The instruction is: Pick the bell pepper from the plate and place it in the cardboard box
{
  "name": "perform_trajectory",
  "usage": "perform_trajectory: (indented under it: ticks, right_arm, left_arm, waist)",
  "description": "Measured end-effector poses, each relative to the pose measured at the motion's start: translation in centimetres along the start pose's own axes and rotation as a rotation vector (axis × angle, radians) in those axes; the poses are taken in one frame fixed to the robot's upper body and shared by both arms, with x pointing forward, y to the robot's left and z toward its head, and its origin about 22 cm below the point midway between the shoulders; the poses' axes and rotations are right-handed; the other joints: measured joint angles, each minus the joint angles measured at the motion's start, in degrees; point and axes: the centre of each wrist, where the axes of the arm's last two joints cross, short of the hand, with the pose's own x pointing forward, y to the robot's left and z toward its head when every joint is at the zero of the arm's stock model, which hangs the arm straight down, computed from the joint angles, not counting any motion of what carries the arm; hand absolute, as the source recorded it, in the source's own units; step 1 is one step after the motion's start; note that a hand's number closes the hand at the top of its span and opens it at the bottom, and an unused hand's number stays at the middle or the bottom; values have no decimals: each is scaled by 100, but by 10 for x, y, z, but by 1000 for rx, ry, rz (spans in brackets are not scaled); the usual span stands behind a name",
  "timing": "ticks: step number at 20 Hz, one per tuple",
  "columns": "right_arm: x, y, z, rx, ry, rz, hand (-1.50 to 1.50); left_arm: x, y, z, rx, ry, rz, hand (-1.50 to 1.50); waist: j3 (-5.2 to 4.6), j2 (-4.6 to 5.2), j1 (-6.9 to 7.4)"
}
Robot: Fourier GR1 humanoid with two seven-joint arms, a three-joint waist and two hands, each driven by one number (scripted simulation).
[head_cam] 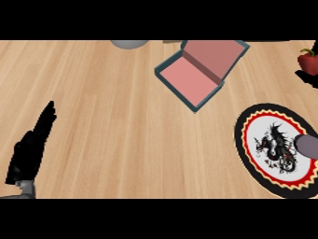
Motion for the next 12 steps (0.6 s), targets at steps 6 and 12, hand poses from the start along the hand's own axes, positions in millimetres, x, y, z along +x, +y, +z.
perform_trajectory:
  ticks: [6, 12]
  right_arm:
    - [50, -9, -22, -12, -117, -114, 150]
    - [99, -5, -49, -9, -131, -148, 150]
  left_arm:
    - [4, -5, 0, 1, -2, 1, 0]
    - [3, -4, -3, -4, -2, 5, 0]
  waist:
    - [-1, 6, 5]
    - [0, 25, 43]
